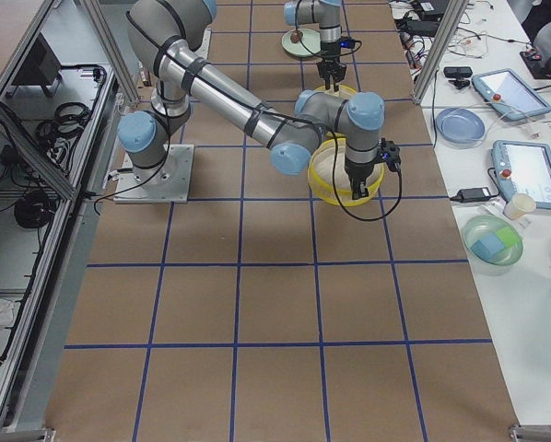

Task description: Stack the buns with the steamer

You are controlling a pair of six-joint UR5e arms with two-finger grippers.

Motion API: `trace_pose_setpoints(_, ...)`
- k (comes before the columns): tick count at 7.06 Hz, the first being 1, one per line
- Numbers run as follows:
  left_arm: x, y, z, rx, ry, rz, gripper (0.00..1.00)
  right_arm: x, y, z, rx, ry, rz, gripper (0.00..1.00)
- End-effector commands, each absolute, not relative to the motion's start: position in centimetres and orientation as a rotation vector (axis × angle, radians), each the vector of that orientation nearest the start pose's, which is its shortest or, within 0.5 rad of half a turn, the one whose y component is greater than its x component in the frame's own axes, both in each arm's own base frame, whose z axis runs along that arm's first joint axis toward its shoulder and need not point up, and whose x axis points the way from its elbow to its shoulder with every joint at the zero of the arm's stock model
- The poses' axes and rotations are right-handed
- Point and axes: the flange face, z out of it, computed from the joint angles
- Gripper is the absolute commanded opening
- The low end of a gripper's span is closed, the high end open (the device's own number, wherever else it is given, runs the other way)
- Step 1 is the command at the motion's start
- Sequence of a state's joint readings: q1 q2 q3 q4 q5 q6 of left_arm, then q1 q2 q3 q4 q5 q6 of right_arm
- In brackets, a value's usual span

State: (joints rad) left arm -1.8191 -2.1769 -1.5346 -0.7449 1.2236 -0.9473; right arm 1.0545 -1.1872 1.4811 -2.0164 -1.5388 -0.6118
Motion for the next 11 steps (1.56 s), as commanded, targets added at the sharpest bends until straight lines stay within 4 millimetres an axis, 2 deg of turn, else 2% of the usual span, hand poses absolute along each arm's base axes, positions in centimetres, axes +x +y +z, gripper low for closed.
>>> trace_pose_setpoints(1,-33.0,-63.0,26.7,-1.175,3.411,-0.077,0.96,-14.0,-63.2,37.4,-0.107,3.191,-0.237,0.00)
trace_pose_setpoints(2,-31.6,-63.0,29.3,-1.195,3.389,-0.075,0.96,-9.3,-62.3,37.8,-0.057,3.188,-0.236,0.00)
trace_pose_setpoints(3,-28.0,-63.6,32.5,-1.176,3.373,-0.090,0.96,-5.1,-61.7,38.0,-0.004,3.170,-0.244,0.00)
trace_pose_setpoints(4,-23.0,-64.3,34.8,-1.036,3.388,-0.160,0.97,-0.6,-61.1,38.4,0.024,3.166,-0.250,0.00)
trace_pose_setpoints(5,-17.5,-64.8,35.5,-0.929,3.341,-0.200,0.97,3.8,-60.1,38.7,0.074,3.150,-0.262,0.00)
trace_pose_setpoints(6,-12.7,-64.7,35.1,-0.690,3.295,-0.206,0.99,9.0,-59.4,38.6,0.133,3.130,-0.267,0.00)
trace_pose_setpoints(7,-7.8,-64.2,34.5,-0.511,3.231,-0.118,1.00,12.6,-59.5,38.1,0.198,3.102,-0.309,0.00)
trace_pose_setpoints(8,-4.7,-63.6,33.9,-0.458,3.229,-0.059,1.00,14.6,-60.2,36.4,0.215,3.092,-0.317,0.00)
trace_pose_setpoints(9,-2.7,-62.5,31.1,-0.272,3.205,0.027,1.00,15.3,-61.3,34.5,0.205,3.079,-0.336,0.00)
trace_pose_setpoints(10,-1.8,-61.6,28.0,-0.052,3.140,0.138,1.00,15.5,-62.9,30.8,0.207,3.078,-0.319,0.00)
trace_pose_setpoints(11,-1.0,-60.4,25.6,0.153,3.057,0.248,0.99,17.3,-62.6,29.7,0.199,3.081,-0.289,0.00)
